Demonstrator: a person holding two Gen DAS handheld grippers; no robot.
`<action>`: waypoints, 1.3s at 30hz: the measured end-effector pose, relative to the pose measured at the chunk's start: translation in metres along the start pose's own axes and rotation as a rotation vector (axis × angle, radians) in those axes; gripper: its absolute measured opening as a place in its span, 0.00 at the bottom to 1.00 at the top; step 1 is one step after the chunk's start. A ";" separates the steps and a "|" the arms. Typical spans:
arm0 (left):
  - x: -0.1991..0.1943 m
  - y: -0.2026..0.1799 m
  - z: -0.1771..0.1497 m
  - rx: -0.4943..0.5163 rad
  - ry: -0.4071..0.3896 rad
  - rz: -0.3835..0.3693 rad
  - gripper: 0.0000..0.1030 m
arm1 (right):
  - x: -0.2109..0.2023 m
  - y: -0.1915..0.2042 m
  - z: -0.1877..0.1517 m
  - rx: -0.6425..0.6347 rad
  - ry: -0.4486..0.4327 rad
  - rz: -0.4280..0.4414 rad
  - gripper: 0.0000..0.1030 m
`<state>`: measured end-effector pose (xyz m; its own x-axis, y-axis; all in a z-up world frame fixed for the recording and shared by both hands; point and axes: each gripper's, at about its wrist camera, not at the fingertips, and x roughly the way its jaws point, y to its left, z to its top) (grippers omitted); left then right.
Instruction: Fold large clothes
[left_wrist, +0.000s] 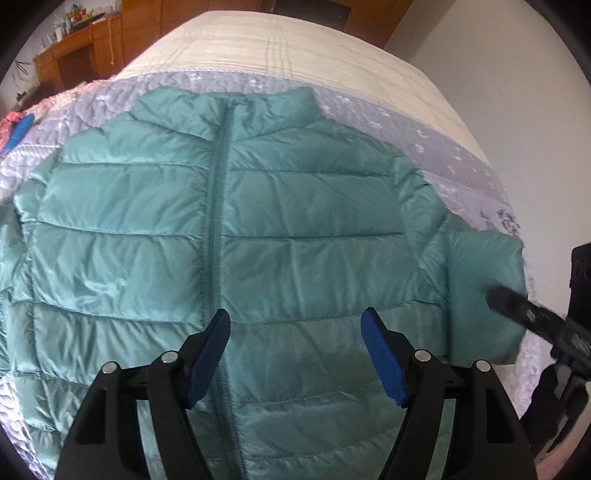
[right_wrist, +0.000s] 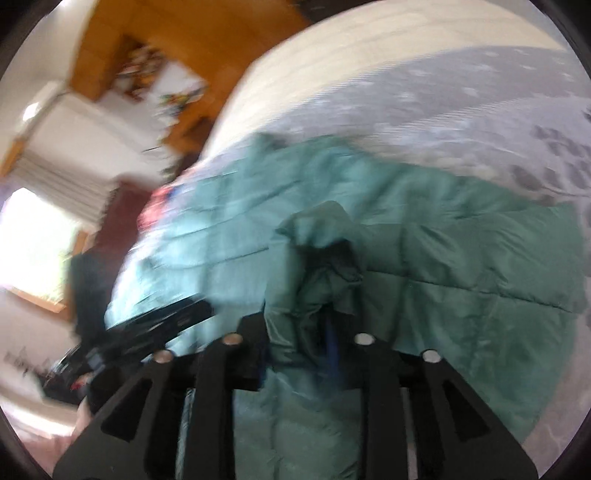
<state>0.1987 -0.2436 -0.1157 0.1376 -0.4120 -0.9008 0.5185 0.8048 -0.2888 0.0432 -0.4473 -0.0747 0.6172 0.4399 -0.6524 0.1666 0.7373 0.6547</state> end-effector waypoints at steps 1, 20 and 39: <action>-0.001 -0.004 -0.001 0.004 0.003 -0.028 0.72 | -0.007 0.003 -0.001 -0.005 -0.015 0.057 0.36; 0.039 -0.093 -0.004 0.104 0.129 -0.231 0.10 | -0.132 -0.115 -0.070 0.310 -0.269 -0.288 0.39; -0.102 0.070 0.005 -0.094 -0.209 -0.042 0.06 | -0.024 -0.046 -0.028 0.172 -0.095 -0.081 0.39</action>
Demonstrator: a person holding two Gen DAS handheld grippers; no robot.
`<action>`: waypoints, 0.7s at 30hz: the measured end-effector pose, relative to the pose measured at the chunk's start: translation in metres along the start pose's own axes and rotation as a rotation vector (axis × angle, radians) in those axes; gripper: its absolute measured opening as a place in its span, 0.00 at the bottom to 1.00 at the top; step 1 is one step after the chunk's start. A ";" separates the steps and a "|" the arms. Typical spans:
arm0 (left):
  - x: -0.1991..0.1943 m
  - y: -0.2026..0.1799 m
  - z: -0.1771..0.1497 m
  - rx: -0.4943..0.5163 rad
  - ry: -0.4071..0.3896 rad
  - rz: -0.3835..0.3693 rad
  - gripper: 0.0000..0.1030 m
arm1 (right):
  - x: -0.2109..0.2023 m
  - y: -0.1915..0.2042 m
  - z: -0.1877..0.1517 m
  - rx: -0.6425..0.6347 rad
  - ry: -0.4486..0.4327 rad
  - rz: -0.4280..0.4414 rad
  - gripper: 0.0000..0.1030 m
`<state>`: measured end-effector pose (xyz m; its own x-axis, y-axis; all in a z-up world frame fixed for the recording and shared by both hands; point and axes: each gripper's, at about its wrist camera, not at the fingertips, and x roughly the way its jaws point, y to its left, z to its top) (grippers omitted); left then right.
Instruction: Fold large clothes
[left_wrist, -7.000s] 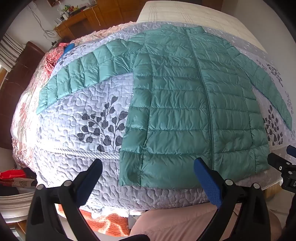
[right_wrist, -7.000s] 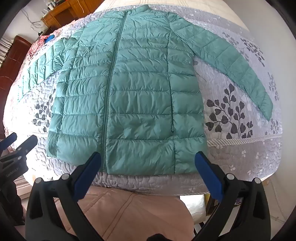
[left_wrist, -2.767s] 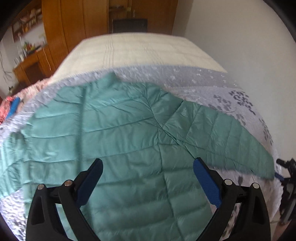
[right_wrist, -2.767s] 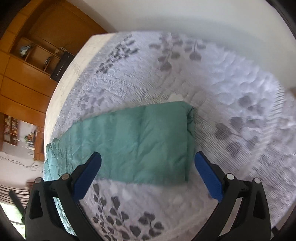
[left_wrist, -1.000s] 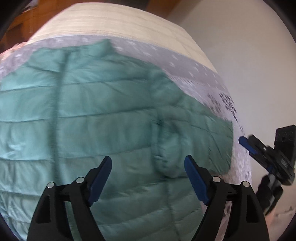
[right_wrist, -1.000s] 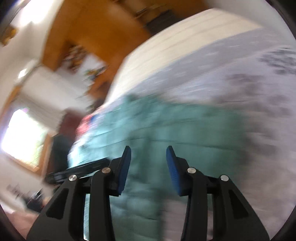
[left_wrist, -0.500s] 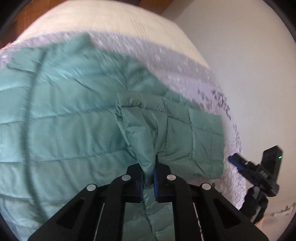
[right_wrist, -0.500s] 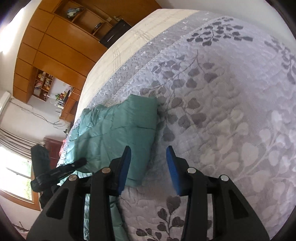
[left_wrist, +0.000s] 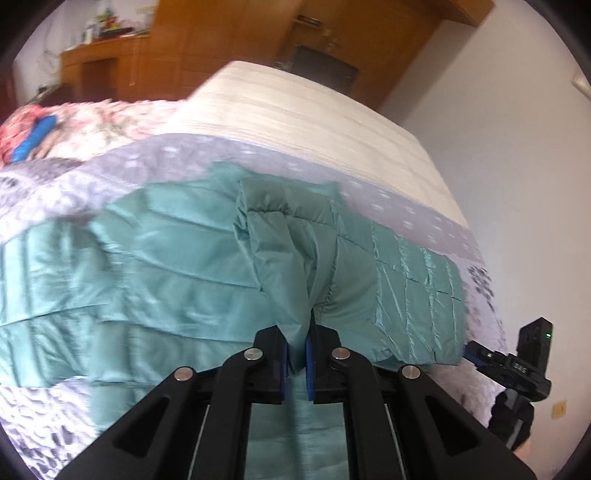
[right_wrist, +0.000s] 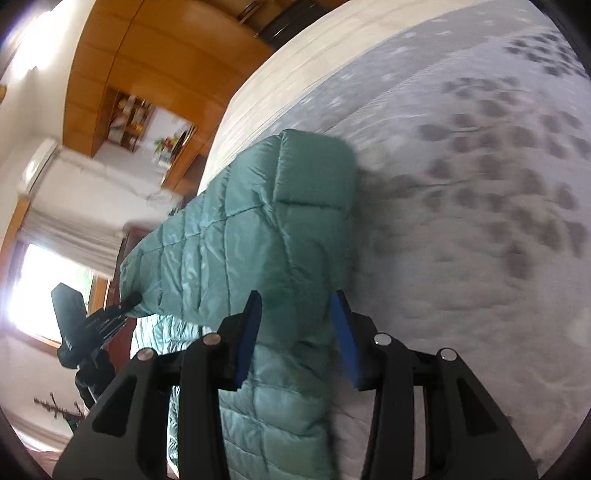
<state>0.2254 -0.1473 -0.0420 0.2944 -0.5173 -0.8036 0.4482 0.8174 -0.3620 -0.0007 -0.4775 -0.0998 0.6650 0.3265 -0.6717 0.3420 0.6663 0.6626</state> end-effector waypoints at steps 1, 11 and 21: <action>-0.001 0.011 0.001 -0.014 -0.004 0.022 0.06 | 0.008 0.008 0.001 -0.015 0.015 -0.004 0.39; 0.050 0.098 -0.009 -0.108 0.115 0.163 0.08 | 0.061 0.038 0.002 -0.101 0.129 -0.116 0.34; 0.055 0.113 -0.011 -0.099 0.135 0.213 0.24 | 0.066 0.032 0.005 -0.112 0.169 -0.165 0.31</action>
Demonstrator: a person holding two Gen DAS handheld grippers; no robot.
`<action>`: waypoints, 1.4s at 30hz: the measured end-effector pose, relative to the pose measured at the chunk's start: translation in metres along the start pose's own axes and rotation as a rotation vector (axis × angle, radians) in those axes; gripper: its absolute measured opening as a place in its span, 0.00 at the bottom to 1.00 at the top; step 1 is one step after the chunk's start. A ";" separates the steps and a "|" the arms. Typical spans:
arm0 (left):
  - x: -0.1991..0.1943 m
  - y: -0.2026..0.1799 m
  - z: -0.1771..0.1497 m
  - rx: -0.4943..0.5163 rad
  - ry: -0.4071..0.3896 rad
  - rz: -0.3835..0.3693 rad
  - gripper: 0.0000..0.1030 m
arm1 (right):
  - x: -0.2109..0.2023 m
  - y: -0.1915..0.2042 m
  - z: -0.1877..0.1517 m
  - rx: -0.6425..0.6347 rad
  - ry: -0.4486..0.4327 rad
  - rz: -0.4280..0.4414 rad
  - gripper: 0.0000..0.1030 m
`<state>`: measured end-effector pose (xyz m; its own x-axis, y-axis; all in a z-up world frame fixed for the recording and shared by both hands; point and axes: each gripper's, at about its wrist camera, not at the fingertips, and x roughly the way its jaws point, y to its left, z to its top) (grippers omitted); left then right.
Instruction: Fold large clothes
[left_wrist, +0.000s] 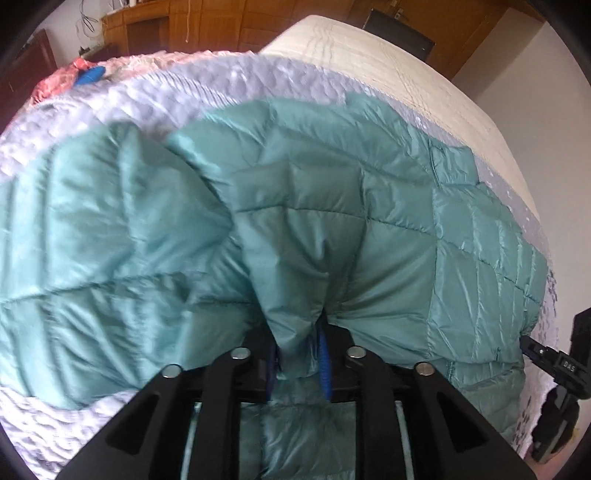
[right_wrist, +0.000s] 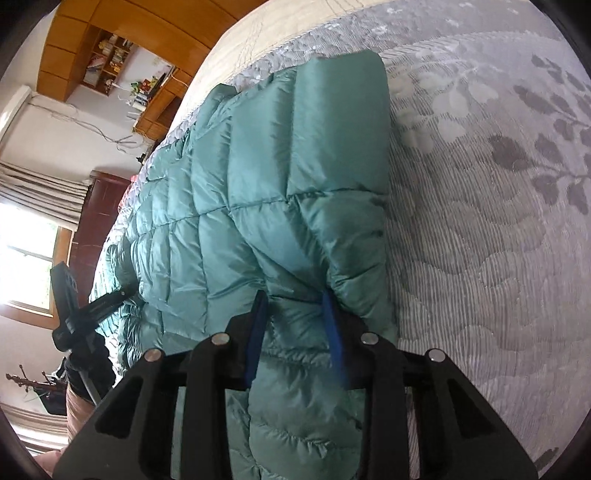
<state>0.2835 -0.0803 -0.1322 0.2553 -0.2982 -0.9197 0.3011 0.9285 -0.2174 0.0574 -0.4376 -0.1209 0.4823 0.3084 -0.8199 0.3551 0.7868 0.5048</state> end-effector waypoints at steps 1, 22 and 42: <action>-0.006 0.002 0.004 -0.010 -0.015 0.017 0.30 | -0.009 0.007 0.000 -0.017 -0.014 -0.007 0.32; 0.034 -0.076 -0.001 0.151 -0.027 0.097 0.35 | 0.056 0.057 0.009 -0.070 0.083 -0.077 0.33; -0.058 -0.003 -0.010 0.001 -0.152 0.056 0.59 | -0.032 0.066 -0.006 -0.107 -0.081 -0.038 0.48</action>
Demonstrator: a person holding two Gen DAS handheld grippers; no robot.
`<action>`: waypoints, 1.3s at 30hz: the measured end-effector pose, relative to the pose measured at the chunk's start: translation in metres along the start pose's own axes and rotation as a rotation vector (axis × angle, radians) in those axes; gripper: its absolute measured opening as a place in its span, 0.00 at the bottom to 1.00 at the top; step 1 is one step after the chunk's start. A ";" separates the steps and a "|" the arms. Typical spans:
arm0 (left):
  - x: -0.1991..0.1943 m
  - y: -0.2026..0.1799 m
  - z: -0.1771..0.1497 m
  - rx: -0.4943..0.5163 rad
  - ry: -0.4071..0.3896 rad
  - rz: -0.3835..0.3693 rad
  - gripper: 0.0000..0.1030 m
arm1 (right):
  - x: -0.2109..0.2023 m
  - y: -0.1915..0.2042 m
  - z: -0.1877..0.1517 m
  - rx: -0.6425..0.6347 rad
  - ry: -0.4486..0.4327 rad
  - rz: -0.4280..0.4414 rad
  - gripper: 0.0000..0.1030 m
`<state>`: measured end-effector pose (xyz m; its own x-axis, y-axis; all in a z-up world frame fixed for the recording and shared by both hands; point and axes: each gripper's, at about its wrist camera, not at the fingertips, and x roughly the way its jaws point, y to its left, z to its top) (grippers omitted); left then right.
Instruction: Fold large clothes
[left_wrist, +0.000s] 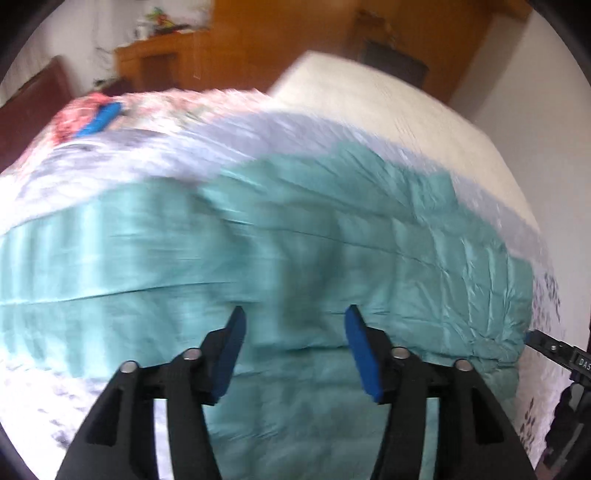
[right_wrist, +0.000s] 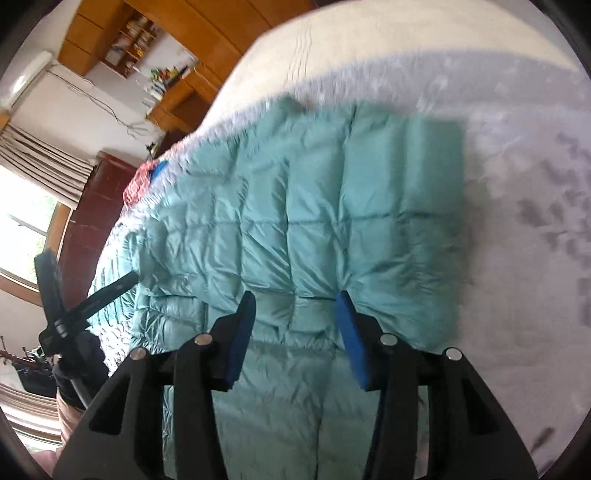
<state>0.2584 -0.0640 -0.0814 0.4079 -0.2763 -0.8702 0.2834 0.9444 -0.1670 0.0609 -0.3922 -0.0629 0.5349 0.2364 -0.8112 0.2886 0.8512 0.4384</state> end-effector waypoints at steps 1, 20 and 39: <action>-0.011 0.019 -0.003 -0.029 -0.013 0.025 0.64 | -0.007 -0.002 -0.002 -0.001 -0.011 -0.009 0.49; -0.096 0.374 -0.107 -0.909 -0.186 0.137 0.64 | -0.024 -0.040 -0.040 0.032 -0.005 -0.186 0.52; -0.088 0.381 -0.070 -0.911 -0.288 0.119 0.07 | -0.019 -0.046 -0.048 0.047 0.016 -0.220 0.52</action>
<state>0.2695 0.3327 -0.1007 0.6223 -0.0883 -0.7778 -0.5070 0.7115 -0.4865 -0.0005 -0.4130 -0.0864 0.4422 0.0547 -0.8952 0.4340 0.8605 0.2669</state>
